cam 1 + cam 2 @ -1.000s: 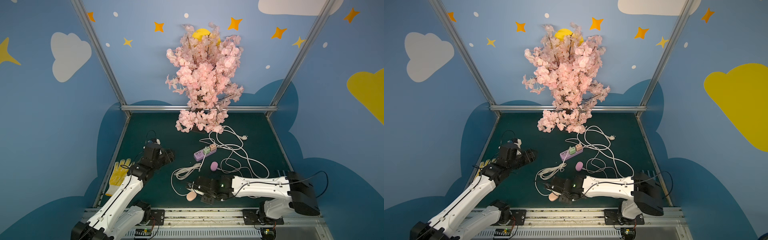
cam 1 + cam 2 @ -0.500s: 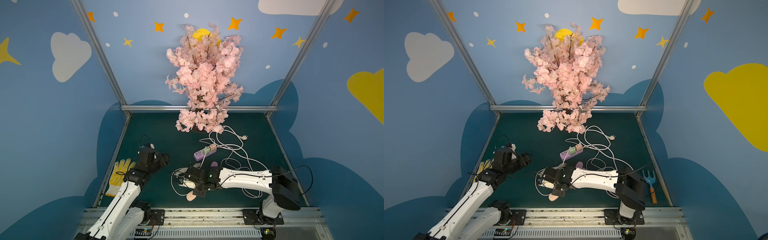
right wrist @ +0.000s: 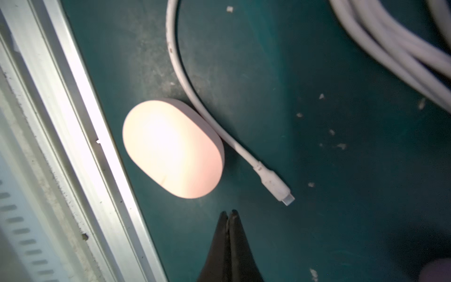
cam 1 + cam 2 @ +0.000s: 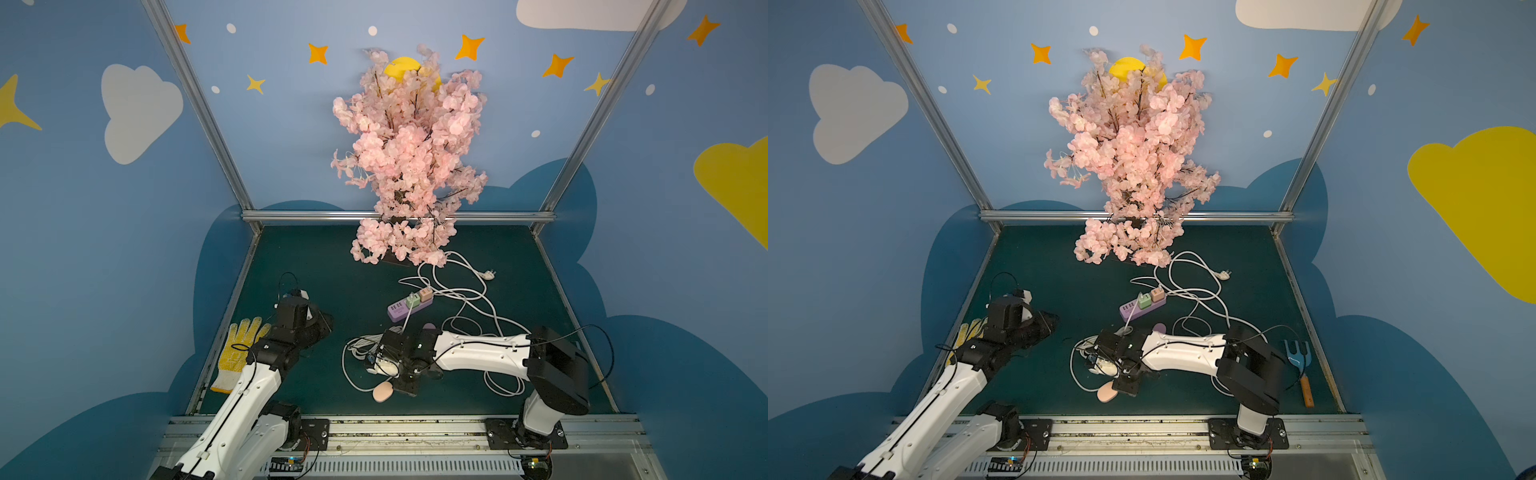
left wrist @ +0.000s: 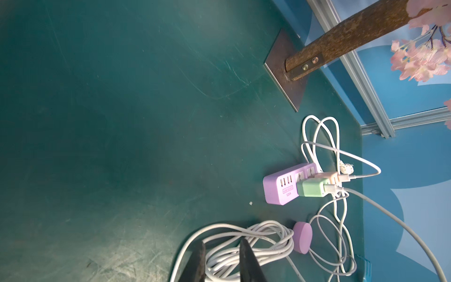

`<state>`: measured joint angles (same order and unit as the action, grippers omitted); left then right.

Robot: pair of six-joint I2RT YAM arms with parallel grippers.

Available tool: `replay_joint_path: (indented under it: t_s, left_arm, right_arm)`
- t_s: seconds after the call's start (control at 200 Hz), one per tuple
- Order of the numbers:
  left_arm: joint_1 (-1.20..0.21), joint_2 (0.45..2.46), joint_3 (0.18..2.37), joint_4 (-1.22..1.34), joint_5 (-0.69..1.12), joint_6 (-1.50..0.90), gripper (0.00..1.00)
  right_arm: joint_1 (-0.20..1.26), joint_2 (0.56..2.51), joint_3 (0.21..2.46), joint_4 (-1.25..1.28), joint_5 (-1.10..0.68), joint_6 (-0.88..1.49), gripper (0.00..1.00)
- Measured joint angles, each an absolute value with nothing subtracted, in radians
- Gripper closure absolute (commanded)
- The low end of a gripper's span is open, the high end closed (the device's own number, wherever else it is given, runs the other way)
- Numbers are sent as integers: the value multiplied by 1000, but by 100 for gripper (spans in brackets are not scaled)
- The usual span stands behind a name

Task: Charge the bluetooth headset
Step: Adjust the charging cable at the center of the board.

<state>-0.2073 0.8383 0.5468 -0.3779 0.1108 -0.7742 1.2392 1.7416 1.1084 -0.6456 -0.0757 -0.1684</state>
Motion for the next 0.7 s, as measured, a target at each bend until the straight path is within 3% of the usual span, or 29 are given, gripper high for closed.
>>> replay_joint_path:
  t_s: [0.33,0.701]
  left_arm:
    - [-207,820,463,-411,163,-816,82]
    - [-248,906,476,-386,181,-820,83]
  right_arm:
    - [1205,1863,1176,-625,-137,-189,100]
    - [1090,2086,1483,-599,-178,-235,100]
